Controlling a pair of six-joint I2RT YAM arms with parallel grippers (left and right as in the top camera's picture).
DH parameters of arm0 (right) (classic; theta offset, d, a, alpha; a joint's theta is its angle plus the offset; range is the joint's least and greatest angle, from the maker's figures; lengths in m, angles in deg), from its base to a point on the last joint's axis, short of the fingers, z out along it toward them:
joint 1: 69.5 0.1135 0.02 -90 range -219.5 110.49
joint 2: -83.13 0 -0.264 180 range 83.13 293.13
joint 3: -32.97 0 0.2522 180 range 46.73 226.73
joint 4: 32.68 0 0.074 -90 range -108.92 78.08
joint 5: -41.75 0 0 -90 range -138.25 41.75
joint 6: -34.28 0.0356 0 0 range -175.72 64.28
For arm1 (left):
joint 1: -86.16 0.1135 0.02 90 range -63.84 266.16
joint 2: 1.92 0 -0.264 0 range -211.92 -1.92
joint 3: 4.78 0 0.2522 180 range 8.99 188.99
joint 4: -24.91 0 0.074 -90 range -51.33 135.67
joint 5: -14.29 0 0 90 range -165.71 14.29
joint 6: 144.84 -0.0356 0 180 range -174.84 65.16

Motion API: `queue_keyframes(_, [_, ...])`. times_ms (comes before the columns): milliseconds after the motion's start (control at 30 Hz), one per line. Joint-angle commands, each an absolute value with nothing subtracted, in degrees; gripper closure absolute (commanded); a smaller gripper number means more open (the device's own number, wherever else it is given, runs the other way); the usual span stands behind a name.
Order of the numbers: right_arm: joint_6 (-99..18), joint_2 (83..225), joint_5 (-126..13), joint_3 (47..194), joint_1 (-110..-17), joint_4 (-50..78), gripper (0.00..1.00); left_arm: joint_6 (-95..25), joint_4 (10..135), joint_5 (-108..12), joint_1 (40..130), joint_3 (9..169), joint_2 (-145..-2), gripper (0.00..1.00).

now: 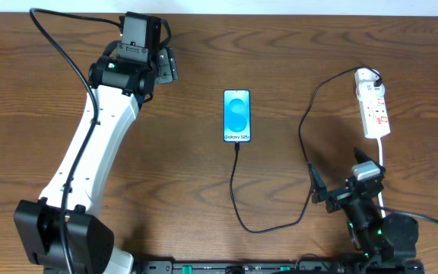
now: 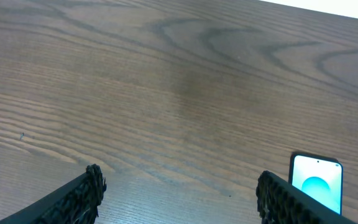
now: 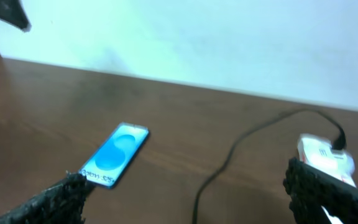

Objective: Plug charger to phone and switch on socket

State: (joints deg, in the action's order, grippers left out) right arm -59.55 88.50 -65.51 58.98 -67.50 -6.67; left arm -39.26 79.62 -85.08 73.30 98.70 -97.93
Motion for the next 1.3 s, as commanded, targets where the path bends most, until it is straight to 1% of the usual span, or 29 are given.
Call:
queue_keyframes(0, [-60.5, 85.9, -65.7, 55.8, -66.5, -9.8, 0.01, -39.8, 79.8, -85.6, 73.2, 98.6, -98.1, 0.20])
queue_keyframes(167, [-60.4, 83.8, -65.7, 51.4, -66.4, -15.5, 0.01, -39.8, 79.8, -85.6, 73.2, 98.6, -98.1, 0.20])
queue_keyframes(300, [-54.3, 83.4, -62.4, 48.5, -66.4, -19.1, 0.01, -39.8, 79.8, -85.6, 73.2, 98.6, -98.1, 0.20])
queue_keyframes(400, [-53.6, 83.4, -61.5, 47.0, -65.9, -21.4, 0.01, -39.8, 79.8, -85.6, 73.2, 98.6, -98.1, 0.20])
queue_keyframes(600, [-53.6, 83.4, -57.5, 47.0, -63.8, -20.7, 0.01, -39.8, 79.8, -85.6, 73.2, 98.6, -98.1, 0.20])
queue_keyframes(733, [-52.6, 83.4, -55.8, 47.0, -63.8, -14.9, 0.01, -39.8, 79.8, -85.6, 73.2, 98.6, -98.1, 0.20])
queue_keyframes(1267, [-53.0, 83.4, -51.9, 47.1, -65.5, -14.4, 0.01, -39.8, 79.8, -85.6, 73.2, 98.6, -98.1, 0.20])
